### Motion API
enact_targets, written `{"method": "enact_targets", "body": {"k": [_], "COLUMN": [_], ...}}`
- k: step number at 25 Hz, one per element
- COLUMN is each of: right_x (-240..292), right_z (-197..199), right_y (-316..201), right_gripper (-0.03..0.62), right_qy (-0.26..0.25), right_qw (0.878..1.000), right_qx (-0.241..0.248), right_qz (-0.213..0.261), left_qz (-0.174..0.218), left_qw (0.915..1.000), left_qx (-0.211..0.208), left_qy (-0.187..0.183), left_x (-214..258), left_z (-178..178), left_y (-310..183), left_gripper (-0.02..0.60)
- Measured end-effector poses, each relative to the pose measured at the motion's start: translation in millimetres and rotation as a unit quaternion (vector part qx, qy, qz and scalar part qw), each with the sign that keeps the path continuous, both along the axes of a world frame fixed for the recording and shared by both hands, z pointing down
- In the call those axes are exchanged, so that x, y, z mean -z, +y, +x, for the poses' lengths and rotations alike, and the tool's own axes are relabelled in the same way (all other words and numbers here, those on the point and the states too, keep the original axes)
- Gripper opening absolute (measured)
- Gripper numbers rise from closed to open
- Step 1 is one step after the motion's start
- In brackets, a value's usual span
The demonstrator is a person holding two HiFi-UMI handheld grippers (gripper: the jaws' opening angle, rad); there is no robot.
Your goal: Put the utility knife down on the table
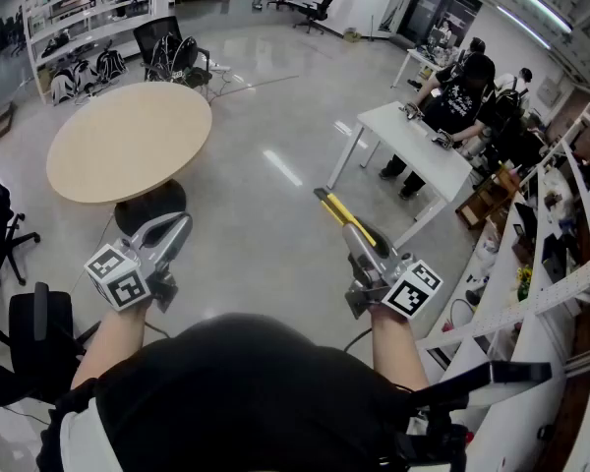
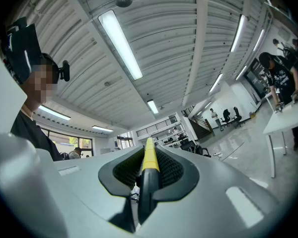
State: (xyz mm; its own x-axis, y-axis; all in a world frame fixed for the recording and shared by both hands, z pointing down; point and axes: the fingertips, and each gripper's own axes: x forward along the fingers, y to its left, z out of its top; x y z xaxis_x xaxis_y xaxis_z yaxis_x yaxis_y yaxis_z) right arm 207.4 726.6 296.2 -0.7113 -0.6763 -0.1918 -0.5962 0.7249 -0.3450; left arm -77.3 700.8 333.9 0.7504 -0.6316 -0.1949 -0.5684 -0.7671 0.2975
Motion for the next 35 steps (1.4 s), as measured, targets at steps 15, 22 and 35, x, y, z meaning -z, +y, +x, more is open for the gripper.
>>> {"method": "enact_targets", "body": {"k": [15,22,35], "right_x": [-7,-18,-43], "right_z": [46,73,86], "right_y": [-3,-6,-64], "right_gripper": [0.087,0.087,0.087], "right_qy": [-0.027,-0.029,-0.036], "right_qw": [1.0,0.999,0.998], "right_qx": [-0.003,0.001,-0.017], "right_qz": [-0.009,-0.015,-0.046], "left_qz": [-0.019,-0.029,-0.054], "left_qw": [0.9998,0.9995,0.9977], "left_qx": [-0.001,-0.009,-0.039], "left_qy": [-0.006,-0.008,-0.002], "left_x": [0,-10,-34], "left_z": [46,80,100], "left_y": [-4,-8,-75], "left_gripper": [0.0,0.0,0.0]}}
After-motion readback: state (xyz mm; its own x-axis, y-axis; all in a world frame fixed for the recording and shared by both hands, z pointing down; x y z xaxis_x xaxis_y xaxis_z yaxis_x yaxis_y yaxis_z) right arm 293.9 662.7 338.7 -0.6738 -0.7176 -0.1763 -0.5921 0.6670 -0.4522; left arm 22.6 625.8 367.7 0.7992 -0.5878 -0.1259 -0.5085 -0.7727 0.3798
